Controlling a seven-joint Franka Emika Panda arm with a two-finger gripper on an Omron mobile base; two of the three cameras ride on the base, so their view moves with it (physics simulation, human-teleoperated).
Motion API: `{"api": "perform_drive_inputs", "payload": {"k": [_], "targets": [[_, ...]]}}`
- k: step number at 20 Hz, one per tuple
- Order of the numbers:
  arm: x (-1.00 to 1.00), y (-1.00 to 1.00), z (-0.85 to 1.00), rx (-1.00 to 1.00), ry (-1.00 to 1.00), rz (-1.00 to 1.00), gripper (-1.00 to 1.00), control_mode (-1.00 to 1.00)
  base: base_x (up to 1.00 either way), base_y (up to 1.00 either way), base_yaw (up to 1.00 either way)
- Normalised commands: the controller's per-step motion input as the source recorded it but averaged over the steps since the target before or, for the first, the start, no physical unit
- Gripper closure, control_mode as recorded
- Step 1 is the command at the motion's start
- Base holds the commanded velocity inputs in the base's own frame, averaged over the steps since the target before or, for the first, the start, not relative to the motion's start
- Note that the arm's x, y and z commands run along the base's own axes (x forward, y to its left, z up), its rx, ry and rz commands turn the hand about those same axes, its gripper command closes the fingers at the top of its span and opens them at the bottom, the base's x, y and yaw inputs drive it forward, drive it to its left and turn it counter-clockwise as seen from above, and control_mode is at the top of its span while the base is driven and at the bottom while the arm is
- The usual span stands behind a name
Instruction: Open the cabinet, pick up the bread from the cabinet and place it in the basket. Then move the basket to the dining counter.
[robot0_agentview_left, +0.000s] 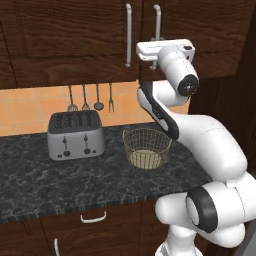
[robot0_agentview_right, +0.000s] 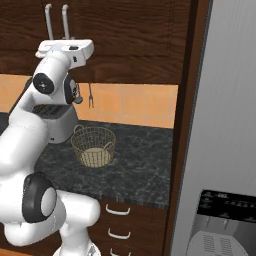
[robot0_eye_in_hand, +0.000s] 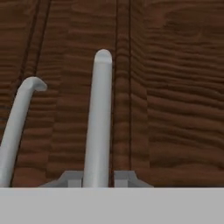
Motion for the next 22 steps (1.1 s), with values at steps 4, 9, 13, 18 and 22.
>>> {"api": "perform_drive_inputs", "payload": {"k": [4, 9, 13, 18, 22], "targets": [[-1.0, -0.66, 0.09, 0.0, 0.0, -0.14, 1.0, -1.0, 0.0, 0.0, 0.0], [-1.0, -0.74, 0.2, 0.0, 0.07, -0.23, 1.0, -1.0, 0.0, 0.0, 0.0], [-1.0, -0.88, 0.12, 0.04, 0.07, -0.2, 1.0, -1.0, 0.0, 0.0, 0.0], [-1.0, -0.79, 0.12, 0.09, 0.09, -0.19, 1.0, -1.0, 0.0, 0.0, 0.0], [-1.0, -0.76, 0.05, 0.09, 0.07, -0.16, 1.0, -1.0, 0.0, 0.0, 0.0]]}}
